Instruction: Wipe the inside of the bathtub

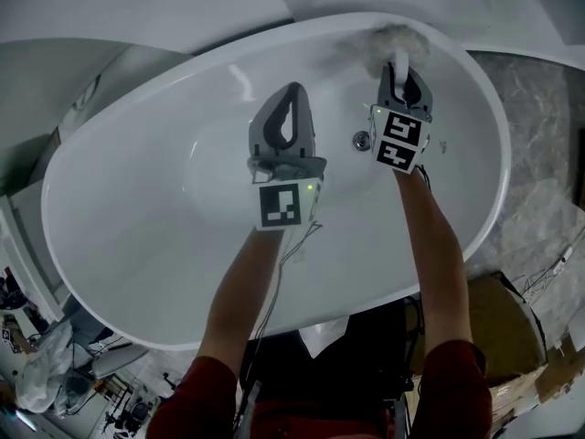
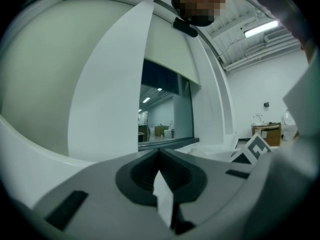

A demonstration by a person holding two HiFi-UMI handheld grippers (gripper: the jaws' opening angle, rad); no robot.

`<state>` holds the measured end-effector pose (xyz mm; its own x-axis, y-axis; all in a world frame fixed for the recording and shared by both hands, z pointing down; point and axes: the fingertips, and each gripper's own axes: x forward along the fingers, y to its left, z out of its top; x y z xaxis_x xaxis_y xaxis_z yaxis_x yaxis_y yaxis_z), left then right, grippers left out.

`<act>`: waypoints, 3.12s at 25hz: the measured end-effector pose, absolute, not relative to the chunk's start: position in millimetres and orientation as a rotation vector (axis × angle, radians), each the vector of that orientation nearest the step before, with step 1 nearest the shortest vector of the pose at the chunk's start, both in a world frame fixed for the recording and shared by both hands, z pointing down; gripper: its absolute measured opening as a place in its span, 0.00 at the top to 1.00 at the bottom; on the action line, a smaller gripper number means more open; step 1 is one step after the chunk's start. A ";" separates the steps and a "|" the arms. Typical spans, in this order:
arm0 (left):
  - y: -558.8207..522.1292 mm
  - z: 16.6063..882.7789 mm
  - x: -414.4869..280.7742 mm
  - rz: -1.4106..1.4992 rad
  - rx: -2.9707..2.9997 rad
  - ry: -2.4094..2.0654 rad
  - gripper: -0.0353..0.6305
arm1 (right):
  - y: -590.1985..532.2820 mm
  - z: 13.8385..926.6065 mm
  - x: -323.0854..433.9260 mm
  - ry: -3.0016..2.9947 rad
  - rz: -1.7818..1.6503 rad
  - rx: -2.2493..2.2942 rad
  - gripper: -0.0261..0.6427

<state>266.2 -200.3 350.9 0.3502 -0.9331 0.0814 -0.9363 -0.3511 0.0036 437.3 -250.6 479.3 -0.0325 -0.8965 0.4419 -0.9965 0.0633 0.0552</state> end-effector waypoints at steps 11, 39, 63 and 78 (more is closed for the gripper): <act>-195.0 338.3 305.3 0.080 2.595 -1.701 0.92 | -238.9 476.5 460.4 -1.949 0.400 1.900 0.83; -86.8 24.1 158.8 0.067 2.361 -2.032 0.92 | -102.0 70.7 301.9 -2.424 0.166 1.706 0.83; 164.5 -121.2 -21.2 -0.090 2.282 -2.222 0.92 | 121.8 -103.6 157.7 -2.616 -0.006 1.519 0.83; 250.7 -152.1 -10.0 -0.150 2.392 -2.152 0.92 | 200.1 -138.3 143.7 -2.667 0.014 1.429 0.83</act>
